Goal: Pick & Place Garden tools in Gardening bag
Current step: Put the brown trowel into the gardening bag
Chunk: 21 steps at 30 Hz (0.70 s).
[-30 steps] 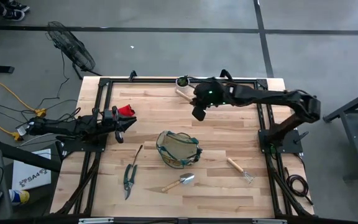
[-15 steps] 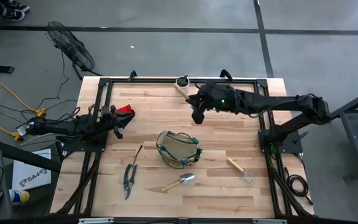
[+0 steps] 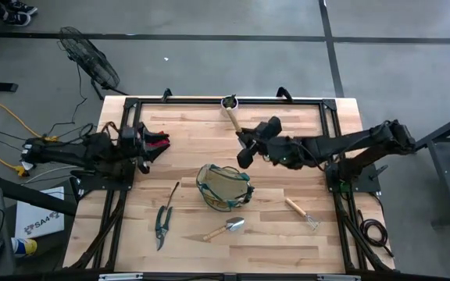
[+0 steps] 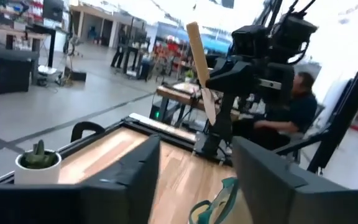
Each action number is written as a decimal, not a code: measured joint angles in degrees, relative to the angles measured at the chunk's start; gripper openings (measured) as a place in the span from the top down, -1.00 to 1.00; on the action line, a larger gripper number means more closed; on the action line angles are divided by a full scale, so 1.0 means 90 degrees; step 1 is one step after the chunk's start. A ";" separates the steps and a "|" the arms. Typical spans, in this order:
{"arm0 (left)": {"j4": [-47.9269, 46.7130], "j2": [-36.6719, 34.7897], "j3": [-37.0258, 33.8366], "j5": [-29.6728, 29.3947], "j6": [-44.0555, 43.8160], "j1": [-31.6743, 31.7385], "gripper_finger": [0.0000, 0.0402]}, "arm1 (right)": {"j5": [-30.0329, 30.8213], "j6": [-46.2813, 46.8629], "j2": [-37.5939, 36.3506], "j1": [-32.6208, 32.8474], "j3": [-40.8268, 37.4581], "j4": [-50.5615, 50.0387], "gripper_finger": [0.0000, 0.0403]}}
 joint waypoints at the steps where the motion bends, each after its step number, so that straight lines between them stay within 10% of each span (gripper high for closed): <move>1: -0.0008 0.0282 0.0196 0.0000 0.0000 0.0000 -0.08 | 0.0122 0.0069 0.0039 0.0085 0.0000 0.0051 0.79; 21: 0.0019 0.5327 0.4375 -0.0680 0.0459 0.0000 -0.36 | 0.1020 -0.0607 0.0338 0.0626 0.0002 0.0676 0.79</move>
